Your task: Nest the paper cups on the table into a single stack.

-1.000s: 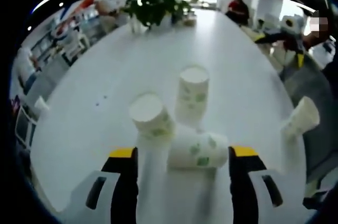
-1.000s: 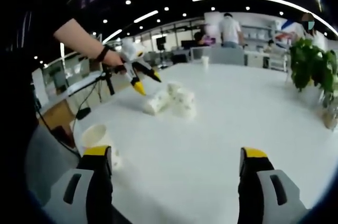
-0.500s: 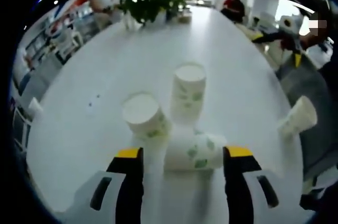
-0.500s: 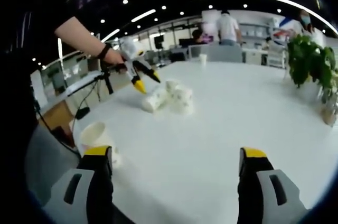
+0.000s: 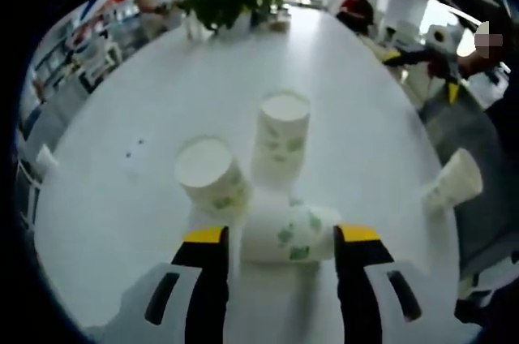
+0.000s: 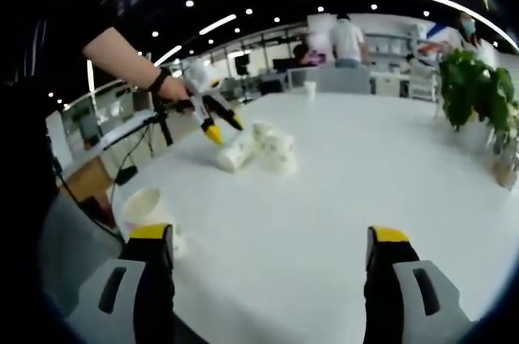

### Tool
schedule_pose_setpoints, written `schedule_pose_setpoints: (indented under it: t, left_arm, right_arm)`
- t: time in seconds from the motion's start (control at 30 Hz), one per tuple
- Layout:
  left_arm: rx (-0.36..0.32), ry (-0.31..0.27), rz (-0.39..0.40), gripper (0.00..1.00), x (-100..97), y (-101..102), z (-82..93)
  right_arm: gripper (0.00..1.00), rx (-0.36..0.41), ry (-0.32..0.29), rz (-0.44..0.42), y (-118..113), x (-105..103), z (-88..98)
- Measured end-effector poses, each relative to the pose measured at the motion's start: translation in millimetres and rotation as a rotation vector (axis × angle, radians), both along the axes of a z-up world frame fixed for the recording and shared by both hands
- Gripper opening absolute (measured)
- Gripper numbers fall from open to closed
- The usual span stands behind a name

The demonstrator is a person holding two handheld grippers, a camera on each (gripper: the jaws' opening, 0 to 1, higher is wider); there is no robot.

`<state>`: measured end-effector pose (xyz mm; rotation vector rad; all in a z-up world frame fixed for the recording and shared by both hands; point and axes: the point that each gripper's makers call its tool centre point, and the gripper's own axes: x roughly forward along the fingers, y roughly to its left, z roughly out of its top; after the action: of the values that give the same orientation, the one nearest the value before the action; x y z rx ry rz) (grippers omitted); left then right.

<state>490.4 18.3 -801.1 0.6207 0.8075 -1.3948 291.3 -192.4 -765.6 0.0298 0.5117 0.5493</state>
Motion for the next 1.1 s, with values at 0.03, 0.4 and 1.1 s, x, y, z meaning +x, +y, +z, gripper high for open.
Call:
schedule_pose_setpoints:
  t: [0.03, 0.4, 1.1]
  left_arm:
    - [0.004, 0.007, 0.000, 0.48, -1.1, 0.5, -0.8]
    - [0.028, 0.098, 0.032, 0.22, -15.2, 5.6, -3.4]
    - [-0.024, 0.148, 0.052, 0.10, -30.1, 1.6, -3.4]
  right_arm:
    - [0.97, 0.000, 0.000, 0.001, 0.5, -0.1, 0.4]
    - [0.96, 0.007, 0.015, -0.002, 1.2, 0.9, -4.1]
    - [0.95, 0.011, 0.027, 0.006, 3.7, 0.5, -7.9]
